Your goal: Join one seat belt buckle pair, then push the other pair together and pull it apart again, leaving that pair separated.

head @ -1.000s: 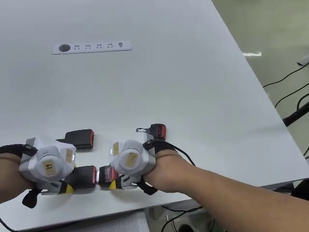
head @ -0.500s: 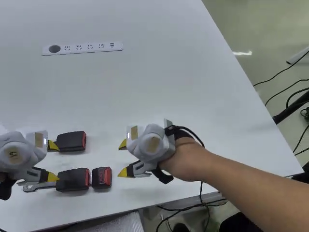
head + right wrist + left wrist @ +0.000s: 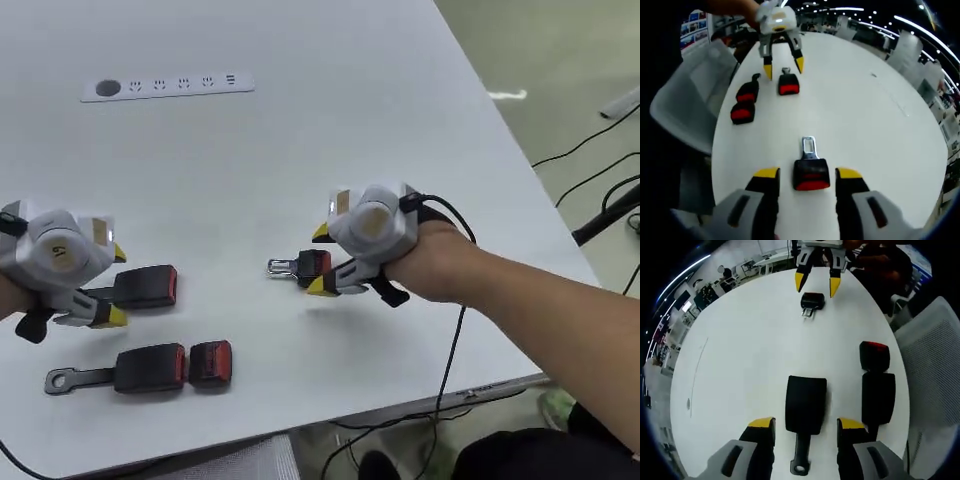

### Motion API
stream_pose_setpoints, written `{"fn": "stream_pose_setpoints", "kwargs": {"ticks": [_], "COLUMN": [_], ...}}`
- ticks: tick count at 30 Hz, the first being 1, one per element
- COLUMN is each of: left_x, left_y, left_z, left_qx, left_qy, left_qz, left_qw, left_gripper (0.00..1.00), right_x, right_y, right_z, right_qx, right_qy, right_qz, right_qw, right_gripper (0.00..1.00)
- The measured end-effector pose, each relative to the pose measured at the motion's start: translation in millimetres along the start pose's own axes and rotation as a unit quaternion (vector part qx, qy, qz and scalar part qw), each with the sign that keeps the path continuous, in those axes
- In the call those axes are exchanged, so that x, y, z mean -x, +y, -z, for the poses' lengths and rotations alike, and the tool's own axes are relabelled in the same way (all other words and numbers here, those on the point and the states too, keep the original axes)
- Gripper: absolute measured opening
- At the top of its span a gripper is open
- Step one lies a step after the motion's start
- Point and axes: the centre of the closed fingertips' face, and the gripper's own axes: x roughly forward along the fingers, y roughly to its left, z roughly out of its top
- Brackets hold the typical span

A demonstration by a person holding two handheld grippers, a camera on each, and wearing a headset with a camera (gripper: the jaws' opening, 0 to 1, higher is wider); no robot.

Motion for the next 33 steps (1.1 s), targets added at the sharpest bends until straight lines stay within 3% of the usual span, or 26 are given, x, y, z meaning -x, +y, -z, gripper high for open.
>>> {"fn": "stream_pose_setpoints", "kwargs": {"ticks": [5,8,11,17,23,33], "left_x": [-8.3,-12.7,-14.1,-14.6,-14.8,-15.6], "left_y": [0.9,3.5,-0.5,-0.9,-1.5,-1.2], "left_z": [-8.4,-8.6,-9.2,-9.2,-8.6,-7.6], "left_qx": [-0.012,-0.011,-0.012,-0.011,-0.021,-0.03], "left_qy": [-0.007,-0.003,-0.004,-0.007,-0.006,-0.003], "left_qz": [0.01,0.014,0.027,0.03,0.032,0.034], "left_qw": [0.9999,0.9998,0.9996,0.9995,0.9992,0.999], "left_gripper": [0.46,0.43,0.36,0.34,0.33,0.33], "right_x": [-9.2,-13.8,-14.8,-17.3,-18.9,-42.0], "right_y": [-3.6,-5.8,-5.9,-4.7,-4.6,11.2], "right_z": [3.4,5.7,5.6,6.3,3.4,-32.7], "right_qx": [-0.003,-0.008,-0.008,0.035,0.048,0.059], "right_qy": [0.002,0.006,0.005,0.012,0.015,0.01], "right_qz": [-0.008,-0.014,-0.023,-0.044,-0.048,-0.047], "right_qw": [1.0,0.9999,0.9997,0.9983,0.9976,0.9971], "right_gripper": [0.39,0.33,0.32,0.31,0.31,0.31]}}
